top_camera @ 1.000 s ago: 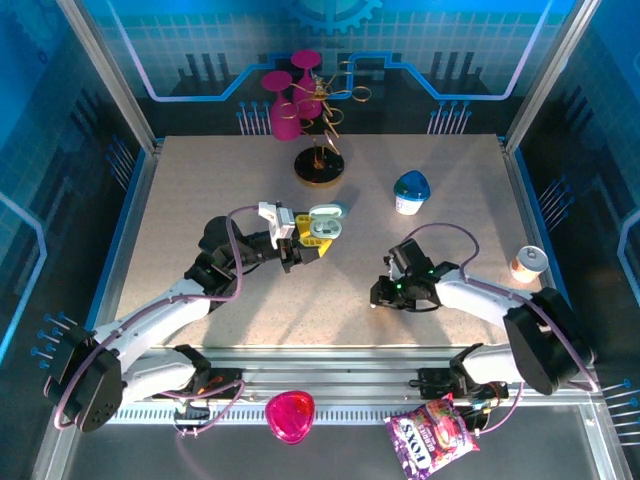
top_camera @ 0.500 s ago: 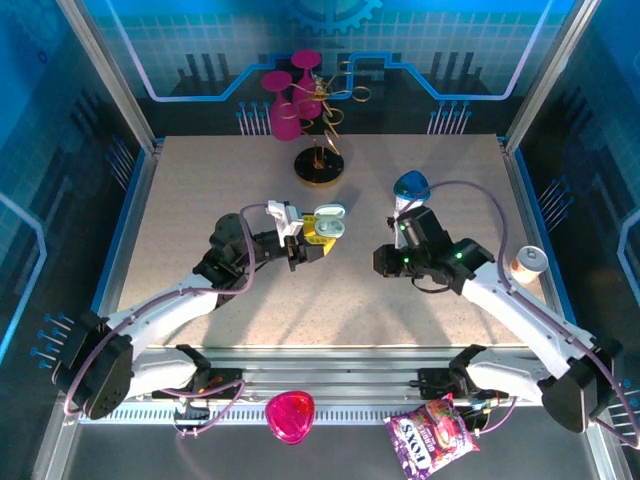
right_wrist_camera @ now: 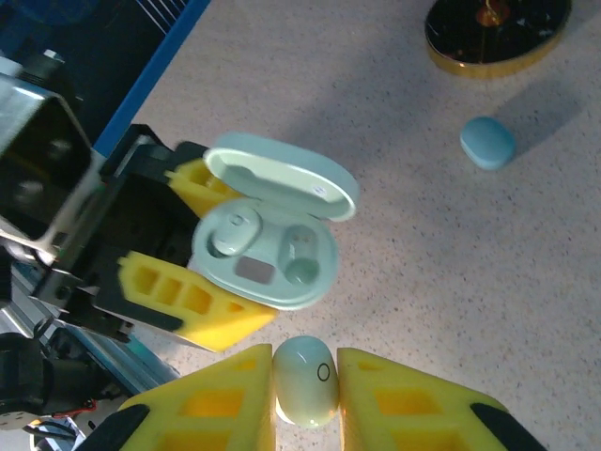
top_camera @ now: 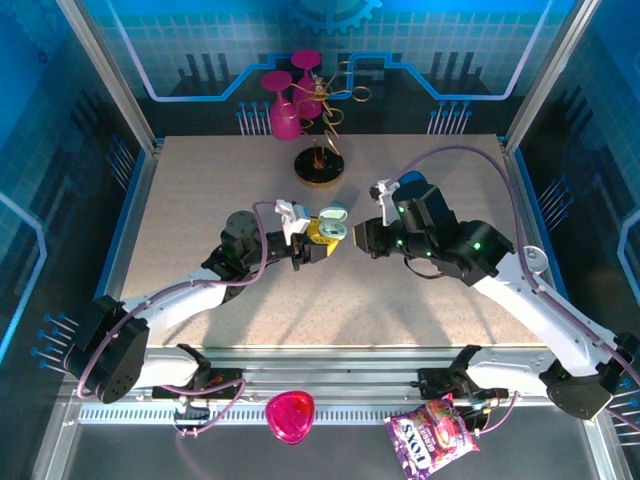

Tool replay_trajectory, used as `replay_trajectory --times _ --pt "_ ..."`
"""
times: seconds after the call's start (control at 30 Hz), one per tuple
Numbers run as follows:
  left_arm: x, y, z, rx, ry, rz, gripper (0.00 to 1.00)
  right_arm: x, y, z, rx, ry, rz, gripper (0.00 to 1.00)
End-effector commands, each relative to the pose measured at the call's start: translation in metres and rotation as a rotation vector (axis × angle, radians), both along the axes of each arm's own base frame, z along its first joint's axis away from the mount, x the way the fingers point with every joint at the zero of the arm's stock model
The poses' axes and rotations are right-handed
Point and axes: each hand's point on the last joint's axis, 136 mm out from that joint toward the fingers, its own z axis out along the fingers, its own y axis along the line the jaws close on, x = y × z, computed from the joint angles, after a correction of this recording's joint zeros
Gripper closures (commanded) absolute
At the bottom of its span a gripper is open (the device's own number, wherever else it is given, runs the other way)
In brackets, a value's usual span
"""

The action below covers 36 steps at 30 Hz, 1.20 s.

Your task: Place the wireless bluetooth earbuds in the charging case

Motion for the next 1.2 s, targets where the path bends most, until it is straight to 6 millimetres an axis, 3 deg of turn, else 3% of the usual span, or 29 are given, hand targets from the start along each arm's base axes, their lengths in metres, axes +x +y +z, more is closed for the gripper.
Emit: replay_trajectory --times 0.0,0.13,0.53,1.17 --pt "-0.002 -0.002 0.023 -0.041 -0.048 -0.039 0.68 0.005 0.011 0.019 0.022 -0.062 0.03 0.8" --pt "-0.01 -0.004 0.029 -0.051 -0.037 -0.087 0.68 0.007 0.024 0.028 0.046 -0.075 0.079 0.8" --pt "-0.031 -0.007 0.05 -0.101 -0.018 -0.204 0.68 0.008 0.025 0.01 -0.047 -0.075 0.129 0.8" --pt "-0.03 -0.007 0.054 -0.107 -0.01 -0.197 0.68 -0.006 0.023 -0.008 -0.099 -0.035 0.198 0.81"
